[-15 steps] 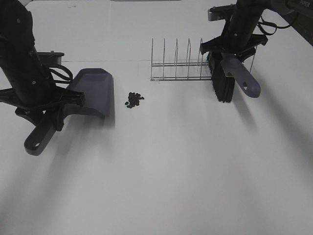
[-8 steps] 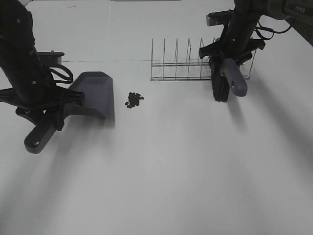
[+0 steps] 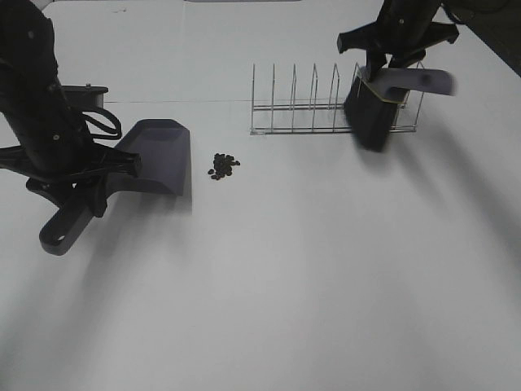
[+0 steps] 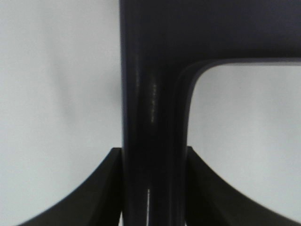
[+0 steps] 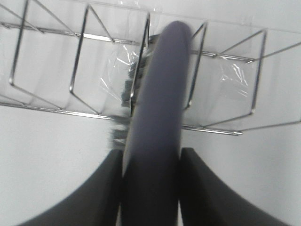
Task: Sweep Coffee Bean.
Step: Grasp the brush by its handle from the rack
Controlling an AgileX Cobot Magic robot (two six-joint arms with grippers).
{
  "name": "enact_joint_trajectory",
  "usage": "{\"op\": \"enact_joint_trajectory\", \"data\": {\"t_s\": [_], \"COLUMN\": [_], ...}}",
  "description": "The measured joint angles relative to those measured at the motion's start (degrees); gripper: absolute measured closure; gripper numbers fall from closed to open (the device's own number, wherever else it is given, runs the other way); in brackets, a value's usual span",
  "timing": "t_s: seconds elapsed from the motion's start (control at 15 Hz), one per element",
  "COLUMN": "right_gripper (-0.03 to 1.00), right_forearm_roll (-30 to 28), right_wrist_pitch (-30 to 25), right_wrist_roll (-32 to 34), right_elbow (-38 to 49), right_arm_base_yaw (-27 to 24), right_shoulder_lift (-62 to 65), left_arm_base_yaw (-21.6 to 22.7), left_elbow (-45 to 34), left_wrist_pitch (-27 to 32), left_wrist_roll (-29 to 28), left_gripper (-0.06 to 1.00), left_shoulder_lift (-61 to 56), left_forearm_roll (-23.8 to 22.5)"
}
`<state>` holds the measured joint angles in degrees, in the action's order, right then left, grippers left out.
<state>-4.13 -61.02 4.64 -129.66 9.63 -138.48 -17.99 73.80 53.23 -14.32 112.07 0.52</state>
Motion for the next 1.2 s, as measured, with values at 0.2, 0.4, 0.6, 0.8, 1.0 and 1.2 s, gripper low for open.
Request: {"op": "enact_joint_trajectory", "data": {"t_s": [0.2, 0.4, 0.6, 0.8, 1.0, 1.2], "right_gripper": [0.67, 0.67, 0.67, 0.67, 0.67, 0.67], "right_forearm_roll": [-0.74, -0.63, -0.29, 0.63, 0.63, 0.06], "right_wrist_pitch": [-1.72, -2.92, -4.98, -5.61, -5.16, -3.5], "right_wrist_roll": [0.46, 0.23, -0.63, -0.63, -0.8, -0.8], "right_elbow": [-0.06, -0.11, -0.11, -0.11, -0.11, -0.11], "right_arm_base_yaw": [-0.06, 0.0, 0.0, 0.0, 0.0, 0.0], "right_shoulder_lift": [5.39, 8.65, 8.94, 8.77, 6.07, 2.64], "left_arm_base_yaw": [0.0, 0.0, 0.0, 0.0, 0.0, 0.0], "left_elbow": [0.0, 0.0, 0.0, 0.0, 0.0, 0.0], "left_wrist_pitch": [0.0, 0.0, 0.0, 0.0, 0.0, 0.0], "left_wrist_roll": [0.17, 0.17, -0.06, -0.63, -0.63, -0.69], "left_gripper": [0.6, 0.6, 0.6, 0.6, 0.6, 0.6], "left_shoulder_lift": [0.0, 0.0, 0.0, 0.0, 0.0, 0.0], "left_forearm_roll": [0.0, -0.52, -1.43, -1.55, -1.55, -1.55]}}
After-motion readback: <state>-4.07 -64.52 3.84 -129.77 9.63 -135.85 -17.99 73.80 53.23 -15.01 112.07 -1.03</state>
